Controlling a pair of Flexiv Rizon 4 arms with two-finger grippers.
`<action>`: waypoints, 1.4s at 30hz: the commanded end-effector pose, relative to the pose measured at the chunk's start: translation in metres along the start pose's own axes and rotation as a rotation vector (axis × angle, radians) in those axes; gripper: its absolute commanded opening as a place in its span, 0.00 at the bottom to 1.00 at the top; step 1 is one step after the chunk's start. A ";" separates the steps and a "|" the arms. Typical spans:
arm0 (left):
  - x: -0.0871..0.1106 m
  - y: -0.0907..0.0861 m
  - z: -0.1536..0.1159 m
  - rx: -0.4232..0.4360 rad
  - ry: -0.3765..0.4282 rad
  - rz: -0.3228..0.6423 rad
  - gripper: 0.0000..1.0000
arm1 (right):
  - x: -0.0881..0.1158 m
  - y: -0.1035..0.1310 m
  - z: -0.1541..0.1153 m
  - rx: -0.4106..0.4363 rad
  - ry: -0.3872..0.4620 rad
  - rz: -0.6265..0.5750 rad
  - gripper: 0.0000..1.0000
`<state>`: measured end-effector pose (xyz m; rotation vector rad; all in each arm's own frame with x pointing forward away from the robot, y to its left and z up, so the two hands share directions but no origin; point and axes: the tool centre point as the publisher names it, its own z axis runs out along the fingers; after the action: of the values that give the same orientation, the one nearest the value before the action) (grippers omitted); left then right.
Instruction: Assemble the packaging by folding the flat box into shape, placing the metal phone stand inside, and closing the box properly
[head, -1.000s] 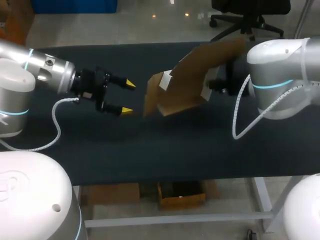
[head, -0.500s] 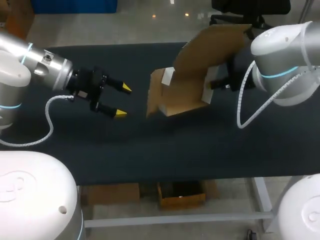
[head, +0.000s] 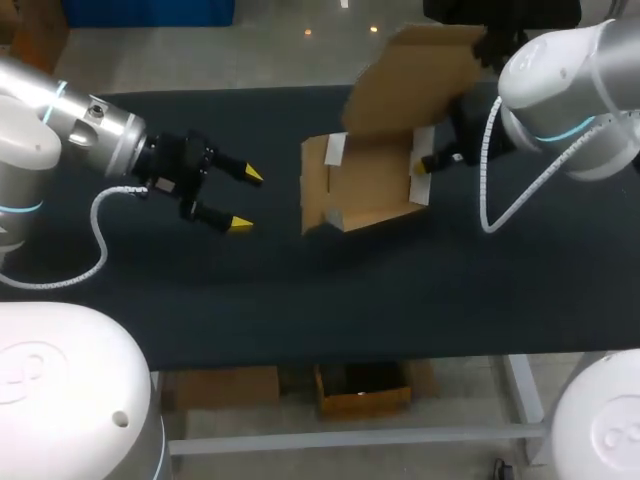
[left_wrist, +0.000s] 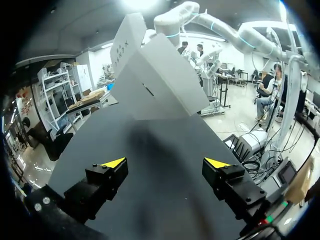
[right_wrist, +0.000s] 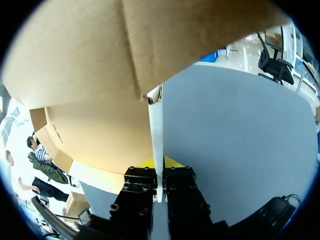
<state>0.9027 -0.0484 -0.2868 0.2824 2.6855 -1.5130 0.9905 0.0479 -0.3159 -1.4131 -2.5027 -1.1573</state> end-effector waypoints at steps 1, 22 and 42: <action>-0.003 0.000 0.001 -0.008 -0.003 0.007 1.00 | -0.002 0.007 0.000 0.218 0.002 0.019 0.00; -0.029 0.010 0.001 -0.187 -0.073 0.026 1.00 | -0.016 -0.026 -0.015 0.596 -0.193 0.316 0.00; -0.042 0.024 -0.028 -0.248 -0.118 -0.009 1.00 | -0.016 -0.045 -0.010 0.717 -0.350 0.489 0.00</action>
<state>0.9505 -0.0193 -0.2889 0.1638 2.7378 -1.1475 0.9589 0.0131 -0.3423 -1.9198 -2.1866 0.0213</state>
